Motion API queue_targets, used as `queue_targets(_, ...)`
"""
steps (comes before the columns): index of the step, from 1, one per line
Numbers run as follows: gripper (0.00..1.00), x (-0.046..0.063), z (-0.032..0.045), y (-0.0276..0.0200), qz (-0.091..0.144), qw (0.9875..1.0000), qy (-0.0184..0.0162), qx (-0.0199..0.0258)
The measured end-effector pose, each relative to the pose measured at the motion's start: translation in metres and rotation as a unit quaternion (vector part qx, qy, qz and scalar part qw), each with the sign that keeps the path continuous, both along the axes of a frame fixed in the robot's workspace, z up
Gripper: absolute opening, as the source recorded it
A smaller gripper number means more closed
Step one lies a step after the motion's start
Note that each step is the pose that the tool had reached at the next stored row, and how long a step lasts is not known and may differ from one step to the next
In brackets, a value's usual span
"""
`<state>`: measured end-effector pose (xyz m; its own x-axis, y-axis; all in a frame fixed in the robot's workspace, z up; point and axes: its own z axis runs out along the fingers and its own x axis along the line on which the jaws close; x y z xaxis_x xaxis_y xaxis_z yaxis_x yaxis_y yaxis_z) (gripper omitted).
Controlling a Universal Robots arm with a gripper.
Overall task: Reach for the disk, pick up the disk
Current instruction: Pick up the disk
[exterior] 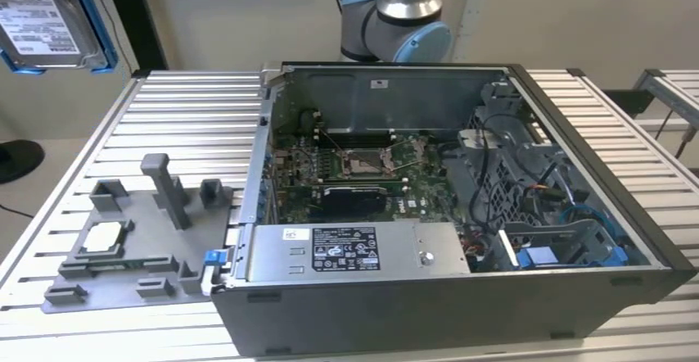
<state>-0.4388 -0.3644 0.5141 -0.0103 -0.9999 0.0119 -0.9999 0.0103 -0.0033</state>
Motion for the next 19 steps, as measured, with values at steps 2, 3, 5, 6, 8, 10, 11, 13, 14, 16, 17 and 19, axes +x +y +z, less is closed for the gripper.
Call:
queue_targets(2, 0.00, -0.0001, 0.0010, 0.0002, 0.000, 1.0000, 0.0000, -0.0003)
queue_targets(3, 0.00, -0.0002, 0.0010, 0.0003, 0.000, 1.0000, -0.0001, -0.0003)
queue_targets(5, 0.00, -0.0003, 0.0021, 0.0003, 0.000, 1.0000, 0.0000, -0.0004)
queue_targets(6, 0.00, -0.0004, 0.0035, 0.0004, 0.000, 1.0000, 0.0000, -0.0005)
queue_targets(8, 0.00, -0.0004, 0.0069, 0.0004, 0.000, 1.0000, 0.0000, -0.0006)
queue_targets(10, 0.00, -0.0004, 0.0071, 0.0006, 0.000, 1.0000, -0.0001, -0.0009)
queue_targets(11, 0.00, -0.0004, 0.0071, 0.0006, 0.000, 1.0000, 0.0000, -0.0009)
queue_targets(13, 0.00, -0.0004, 0.0071, 0.0006, 0.000, 1.0000, 0.0002, -0.0009)
queue_targets(14, 0.00, -0.0005, 0.0071, 0.0006, 0.000, 1.0000, 0.0003, -0.0009)
queue_targets(16, 0.00, -0.0004, 0.0073, 0.0006, 0.000, 1.0000, 0.0005, -0.0010)
queue_targets(17, 0.00, -0.0004, 0.0072, 0.0006, 0.000, 1.0000, 0.0006, -0.0010)
queue_targets(19, 0.00, -0.0004, 0.0072, 0.0006, 0.000, 1.0000, 0.0006, -0.0010)
